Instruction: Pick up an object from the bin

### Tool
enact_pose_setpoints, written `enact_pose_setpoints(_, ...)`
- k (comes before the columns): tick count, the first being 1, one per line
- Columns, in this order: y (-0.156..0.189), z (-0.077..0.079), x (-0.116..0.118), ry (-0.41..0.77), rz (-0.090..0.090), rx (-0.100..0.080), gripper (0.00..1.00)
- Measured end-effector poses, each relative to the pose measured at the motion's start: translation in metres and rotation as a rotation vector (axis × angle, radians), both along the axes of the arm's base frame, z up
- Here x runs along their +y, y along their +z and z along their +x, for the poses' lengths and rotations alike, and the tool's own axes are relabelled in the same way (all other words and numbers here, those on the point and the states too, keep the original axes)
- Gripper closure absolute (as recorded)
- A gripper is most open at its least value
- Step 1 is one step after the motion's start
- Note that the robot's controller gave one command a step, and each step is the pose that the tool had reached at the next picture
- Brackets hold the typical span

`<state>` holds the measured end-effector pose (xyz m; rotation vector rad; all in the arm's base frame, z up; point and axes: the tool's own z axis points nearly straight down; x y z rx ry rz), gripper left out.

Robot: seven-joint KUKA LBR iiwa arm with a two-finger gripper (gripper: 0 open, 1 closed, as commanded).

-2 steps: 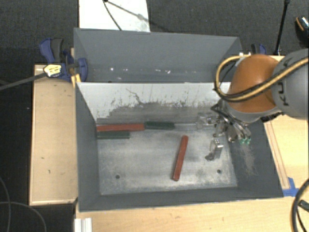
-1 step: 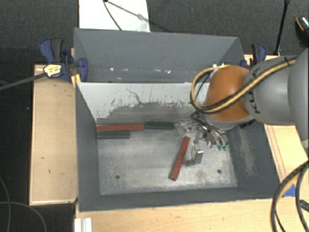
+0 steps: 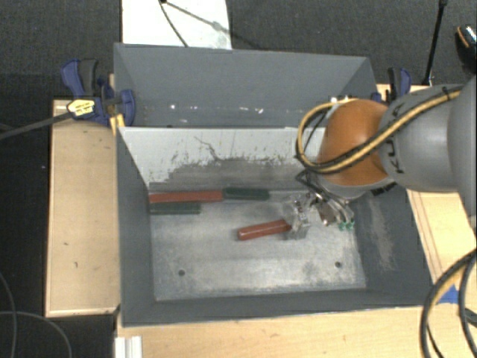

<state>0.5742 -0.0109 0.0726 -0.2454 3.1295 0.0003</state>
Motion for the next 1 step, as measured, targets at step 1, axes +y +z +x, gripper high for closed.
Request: enact_pose_setpoints(1, 0.2134, 0.0051, -0.0381, 0.035, -0.002, -0.011, 1.00)
